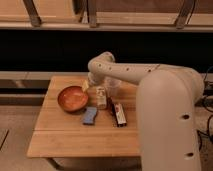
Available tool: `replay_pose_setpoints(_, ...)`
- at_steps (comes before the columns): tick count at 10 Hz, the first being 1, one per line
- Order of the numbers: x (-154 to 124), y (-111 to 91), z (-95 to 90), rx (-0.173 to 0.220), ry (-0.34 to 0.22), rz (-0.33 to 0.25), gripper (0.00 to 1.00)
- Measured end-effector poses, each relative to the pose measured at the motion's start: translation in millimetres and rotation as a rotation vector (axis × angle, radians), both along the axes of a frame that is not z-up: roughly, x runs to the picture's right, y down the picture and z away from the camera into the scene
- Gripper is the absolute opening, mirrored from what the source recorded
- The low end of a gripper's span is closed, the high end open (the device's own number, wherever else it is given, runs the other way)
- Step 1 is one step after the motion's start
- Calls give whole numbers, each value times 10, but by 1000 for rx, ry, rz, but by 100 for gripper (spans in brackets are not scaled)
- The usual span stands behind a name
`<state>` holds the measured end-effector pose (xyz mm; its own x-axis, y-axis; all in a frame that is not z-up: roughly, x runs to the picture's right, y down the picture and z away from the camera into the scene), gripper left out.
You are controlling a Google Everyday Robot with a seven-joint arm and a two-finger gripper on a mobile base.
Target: Drag the ceramic bowl in a circle
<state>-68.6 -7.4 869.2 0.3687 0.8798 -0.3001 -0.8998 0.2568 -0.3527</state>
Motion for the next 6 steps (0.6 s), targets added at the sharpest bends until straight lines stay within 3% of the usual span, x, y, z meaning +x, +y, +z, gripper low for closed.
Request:
replay_pose_setpoints(2,100,44,-45,-11,53,-8,65)
replay_pose_setpoints(3,22,113,-33,-28,55,-25,65)
replay_pose_setpoints(6,-326,421,202,-114,1,-68,65)
